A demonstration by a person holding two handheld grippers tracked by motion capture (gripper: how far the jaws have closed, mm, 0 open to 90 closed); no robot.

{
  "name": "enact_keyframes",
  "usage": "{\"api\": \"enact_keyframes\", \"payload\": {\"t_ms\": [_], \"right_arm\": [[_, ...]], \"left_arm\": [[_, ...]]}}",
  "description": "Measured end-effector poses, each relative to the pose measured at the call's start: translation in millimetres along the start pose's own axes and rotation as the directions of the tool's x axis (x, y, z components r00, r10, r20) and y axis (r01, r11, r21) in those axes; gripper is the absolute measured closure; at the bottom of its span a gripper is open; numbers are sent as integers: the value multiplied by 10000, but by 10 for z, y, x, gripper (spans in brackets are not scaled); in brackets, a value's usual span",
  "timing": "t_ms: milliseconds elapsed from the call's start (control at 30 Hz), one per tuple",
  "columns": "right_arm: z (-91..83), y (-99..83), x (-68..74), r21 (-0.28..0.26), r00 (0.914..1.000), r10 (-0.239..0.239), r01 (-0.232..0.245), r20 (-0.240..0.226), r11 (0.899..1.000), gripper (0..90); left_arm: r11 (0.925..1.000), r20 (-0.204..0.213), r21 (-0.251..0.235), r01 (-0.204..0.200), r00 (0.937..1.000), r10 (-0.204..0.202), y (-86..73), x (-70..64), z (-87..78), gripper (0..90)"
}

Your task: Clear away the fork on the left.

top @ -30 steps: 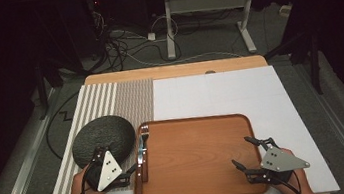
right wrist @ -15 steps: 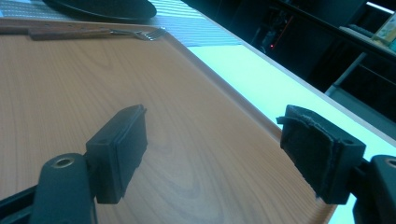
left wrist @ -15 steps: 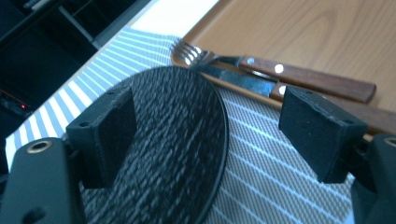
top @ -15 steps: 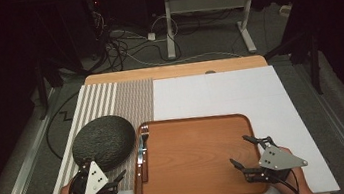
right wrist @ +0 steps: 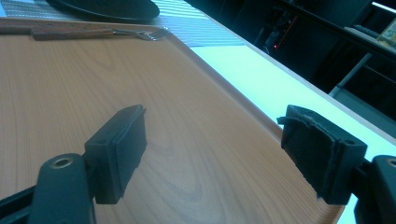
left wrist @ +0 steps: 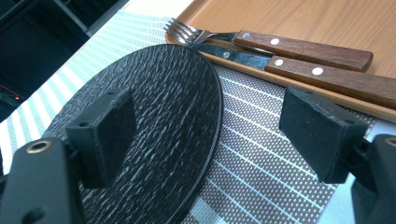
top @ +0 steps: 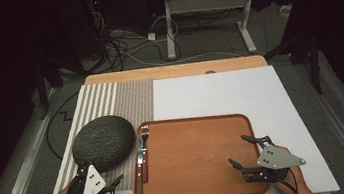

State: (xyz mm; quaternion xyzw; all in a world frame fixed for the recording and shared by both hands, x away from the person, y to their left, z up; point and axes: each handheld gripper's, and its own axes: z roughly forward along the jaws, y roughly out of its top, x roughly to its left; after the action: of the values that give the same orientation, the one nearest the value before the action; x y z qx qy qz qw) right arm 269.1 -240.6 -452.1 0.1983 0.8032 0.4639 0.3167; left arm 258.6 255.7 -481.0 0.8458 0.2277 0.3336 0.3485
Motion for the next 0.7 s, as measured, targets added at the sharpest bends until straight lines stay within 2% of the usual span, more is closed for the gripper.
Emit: {"api": "enact_keyframes", "payload": {"t_ms": [600, 700], "right_arm": [[9, -6, 14, 77, 10000, 0, 0, -66, 10000, 229], [10, -14, 20, 134, 10000, 10, -9, -93, 9999, 229]], "left_arm": [[9999, -11, 113, 32, 10000, -32, -50, 88, -61, 185], [9995, -98, 289, -161, 9998, 164, -71, 120, -92, 185]]}}
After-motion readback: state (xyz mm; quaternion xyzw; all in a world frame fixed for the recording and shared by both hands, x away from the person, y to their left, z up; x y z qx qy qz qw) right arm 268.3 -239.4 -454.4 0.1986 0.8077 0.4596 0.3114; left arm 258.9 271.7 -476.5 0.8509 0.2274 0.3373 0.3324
